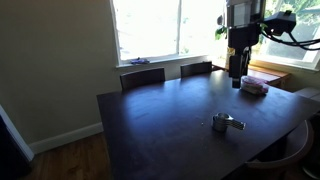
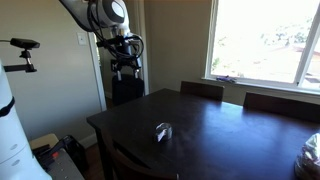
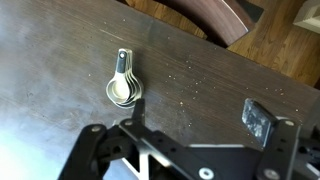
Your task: Unstack the silver pots.
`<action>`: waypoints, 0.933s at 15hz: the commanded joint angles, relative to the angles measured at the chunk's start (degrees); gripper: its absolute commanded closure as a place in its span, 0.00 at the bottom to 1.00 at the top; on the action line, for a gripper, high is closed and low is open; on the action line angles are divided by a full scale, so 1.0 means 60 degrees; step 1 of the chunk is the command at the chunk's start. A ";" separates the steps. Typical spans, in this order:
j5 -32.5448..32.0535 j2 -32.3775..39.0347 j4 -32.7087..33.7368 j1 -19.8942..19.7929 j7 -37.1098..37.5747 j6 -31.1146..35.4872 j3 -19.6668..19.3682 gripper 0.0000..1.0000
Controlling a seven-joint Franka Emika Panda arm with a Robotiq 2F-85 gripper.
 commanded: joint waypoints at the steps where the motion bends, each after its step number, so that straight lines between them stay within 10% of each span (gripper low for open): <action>1: 0.0015 -0.0157 -0.0201 -0.0217 -0.0468 0.0017 -0.0362 0.00; 14: 0.0048 0.1413 0.0186 -0.1201 -0.2288 0.2106 -0.1763 0.00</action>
